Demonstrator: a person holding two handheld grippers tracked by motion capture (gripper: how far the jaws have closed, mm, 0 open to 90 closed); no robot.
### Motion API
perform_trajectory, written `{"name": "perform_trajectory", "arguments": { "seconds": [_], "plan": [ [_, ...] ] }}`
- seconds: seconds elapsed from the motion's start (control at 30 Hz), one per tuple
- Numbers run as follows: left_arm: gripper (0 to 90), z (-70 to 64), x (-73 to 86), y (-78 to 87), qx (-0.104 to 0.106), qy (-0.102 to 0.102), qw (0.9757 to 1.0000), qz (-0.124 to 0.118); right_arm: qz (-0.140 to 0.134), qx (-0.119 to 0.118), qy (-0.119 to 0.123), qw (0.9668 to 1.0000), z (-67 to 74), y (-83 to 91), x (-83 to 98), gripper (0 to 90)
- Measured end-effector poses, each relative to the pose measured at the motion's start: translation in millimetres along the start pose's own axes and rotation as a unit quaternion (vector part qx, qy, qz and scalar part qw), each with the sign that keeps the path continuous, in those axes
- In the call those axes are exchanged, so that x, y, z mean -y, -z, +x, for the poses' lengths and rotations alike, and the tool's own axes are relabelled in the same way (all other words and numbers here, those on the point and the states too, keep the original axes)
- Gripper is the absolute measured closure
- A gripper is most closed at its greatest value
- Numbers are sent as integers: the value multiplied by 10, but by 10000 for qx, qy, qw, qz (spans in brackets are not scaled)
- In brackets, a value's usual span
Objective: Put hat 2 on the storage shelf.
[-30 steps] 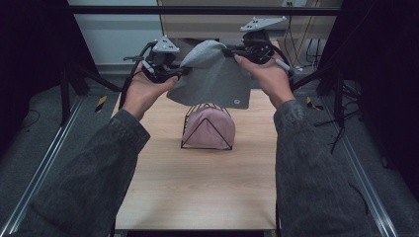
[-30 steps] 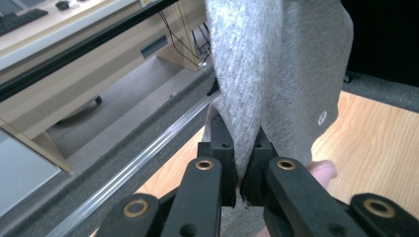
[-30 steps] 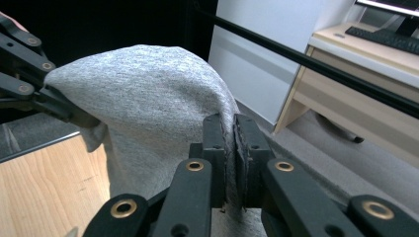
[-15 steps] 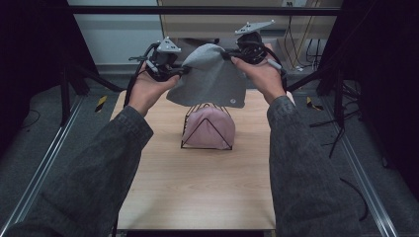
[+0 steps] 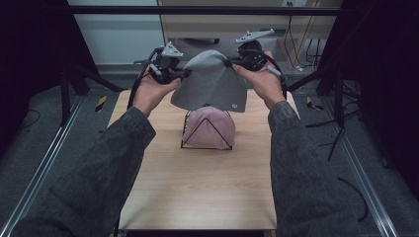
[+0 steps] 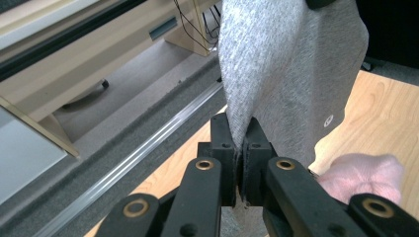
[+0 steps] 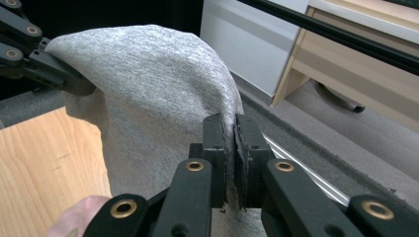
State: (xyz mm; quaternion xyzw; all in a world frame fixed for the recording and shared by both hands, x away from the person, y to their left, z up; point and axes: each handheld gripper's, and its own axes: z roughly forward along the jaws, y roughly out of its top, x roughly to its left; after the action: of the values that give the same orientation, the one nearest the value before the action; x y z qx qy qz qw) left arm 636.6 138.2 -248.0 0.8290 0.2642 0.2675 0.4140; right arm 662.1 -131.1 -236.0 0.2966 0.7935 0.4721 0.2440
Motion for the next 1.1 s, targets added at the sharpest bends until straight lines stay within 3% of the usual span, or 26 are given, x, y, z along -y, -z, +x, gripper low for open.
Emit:
{"name": "perform_trajectory", "arguments": {
  "seconds": [0.6, 1.1],
  "plan": [
    [869, -89, 203, -2, 165, 56, 9998, 77, 112, -151, -45, 9998, 176, 63, 265, 851],
    [870, -124, 358, -63, 229, 193, 9995, 117, 235, -237, -161, 9993, 217, -30, 427, 851]
  ]
}}
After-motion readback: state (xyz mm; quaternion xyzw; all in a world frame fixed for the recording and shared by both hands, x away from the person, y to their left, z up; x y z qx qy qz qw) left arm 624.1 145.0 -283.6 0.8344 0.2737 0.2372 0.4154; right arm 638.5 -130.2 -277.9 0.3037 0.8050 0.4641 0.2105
